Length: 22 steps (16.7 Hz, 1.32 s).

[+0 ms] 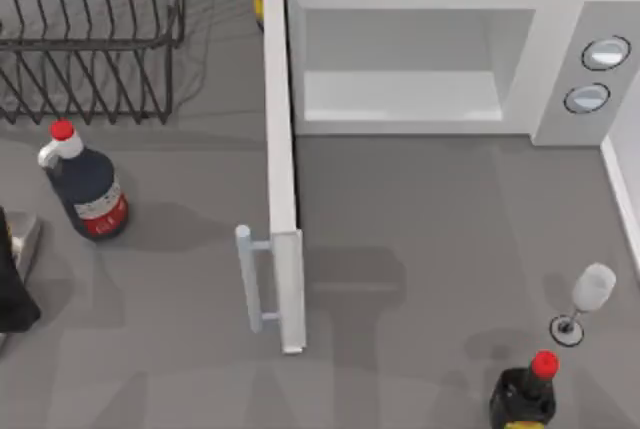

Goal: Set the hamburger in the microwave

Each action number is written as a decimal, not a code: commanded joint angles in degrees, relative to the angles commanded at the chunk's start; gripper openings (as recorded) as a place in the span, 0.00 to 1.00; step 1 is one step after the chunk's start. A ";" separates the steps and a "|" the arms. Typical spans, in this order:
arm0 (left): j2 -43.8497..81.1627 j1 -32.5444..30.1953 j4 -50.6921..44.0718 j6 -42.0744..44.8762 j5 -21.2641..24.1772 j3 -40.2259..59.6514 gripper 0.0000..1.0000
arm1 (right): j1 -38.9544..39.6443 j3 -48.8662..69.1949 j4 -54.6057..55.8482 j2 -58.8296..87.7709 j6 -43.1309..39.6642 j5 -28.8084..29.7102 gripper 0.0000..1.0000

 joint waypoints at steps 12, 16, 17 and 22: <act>0.00 0.00 0.00 0.00 0.00 0.00 1.00 | 1.50 18.81 -24.29 32.41 -26.28 -0.11 1.00; 0.00 0.00 0.00 0.00 0.00 0.00 1.00 | 2.28 28.89 -38.43 53.06 -40.89 -0.32 1.00; 0.00 0.00 0.00 0.00 0.00 0.00 1.00 | 2.46 31.26 -41.63 57.40 -44.25 -0.34 1.00; 0.00 0.00 0.00 0.00 0.00 0.00 1.00 | 3.10 40.98 -53.36 73.33 -57.37 -0.19 1.00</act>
